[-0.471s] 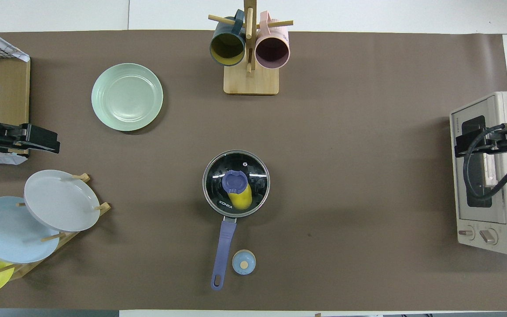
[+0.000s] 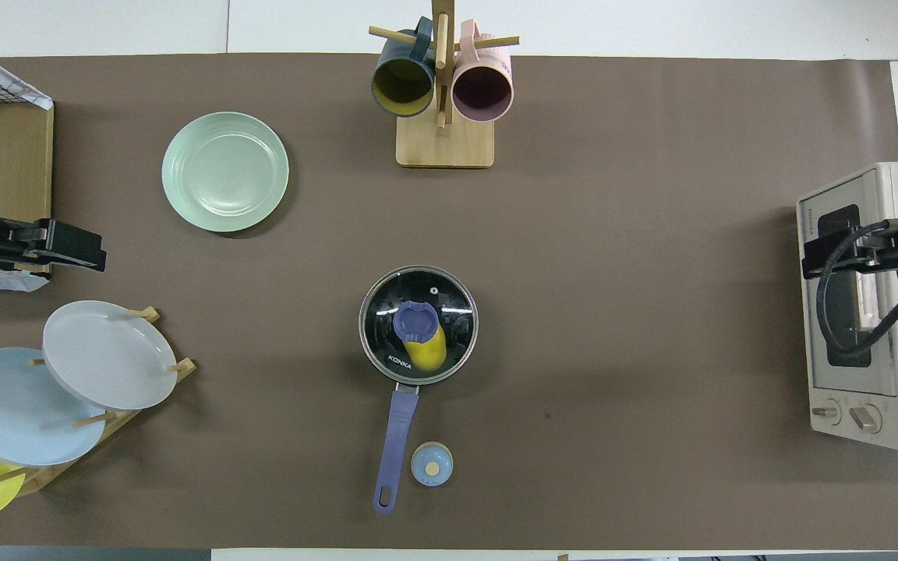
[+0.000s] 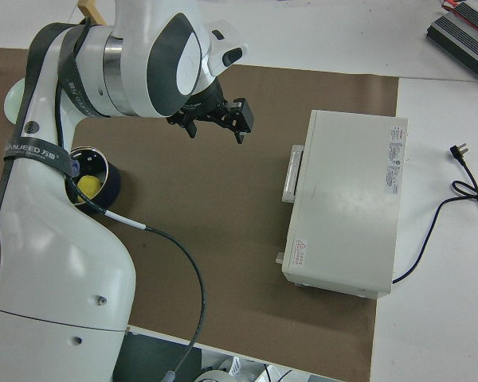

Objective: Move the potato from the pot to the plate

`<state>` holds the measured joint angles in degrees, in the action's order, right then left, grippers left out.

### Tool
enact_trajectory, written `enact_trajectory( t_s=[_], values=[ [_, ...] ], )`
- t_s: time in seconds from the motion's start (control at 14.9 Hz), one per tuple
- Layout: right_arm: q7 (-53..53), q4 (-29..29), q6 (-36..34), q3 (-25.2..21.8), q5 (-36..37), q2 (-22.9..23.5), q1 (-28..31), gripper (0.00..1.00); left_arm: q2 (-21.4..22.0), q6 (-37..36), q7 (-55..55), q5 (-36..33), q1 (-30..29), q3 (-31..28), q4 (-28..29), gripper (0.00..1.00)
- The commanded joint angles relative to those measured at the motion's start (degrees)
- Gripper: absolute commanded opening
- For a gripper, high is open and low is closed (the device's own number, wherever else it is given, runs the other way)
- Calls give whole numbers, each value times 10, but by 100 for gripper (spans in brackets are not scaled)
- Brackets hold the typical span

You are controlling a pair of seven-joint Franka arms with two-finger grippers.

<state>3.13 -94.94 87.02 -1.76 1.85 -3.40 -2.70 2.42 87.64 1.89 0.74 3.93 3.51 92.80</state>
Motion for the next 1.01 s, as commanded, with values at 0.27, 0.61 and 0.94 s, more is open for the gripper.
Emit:
enact_trajectory(
  t_s=[0.27, 0.61, 0.94],
  values=[
    [-17, -10, 0, 4, -11, -10, -5, 100, 14, 5, 3, 5, -8, 3, 17, 100],
    [-14, -10, 12, 9, -26, -8, -39, 100, 14, 5, 3, 5, -7, 3, 17, 100],
    [126, 19, 32, 10, -43, 39, -159, 100, 14, 5, 3, 5, -7, 3, 17, 100]
  ],
)
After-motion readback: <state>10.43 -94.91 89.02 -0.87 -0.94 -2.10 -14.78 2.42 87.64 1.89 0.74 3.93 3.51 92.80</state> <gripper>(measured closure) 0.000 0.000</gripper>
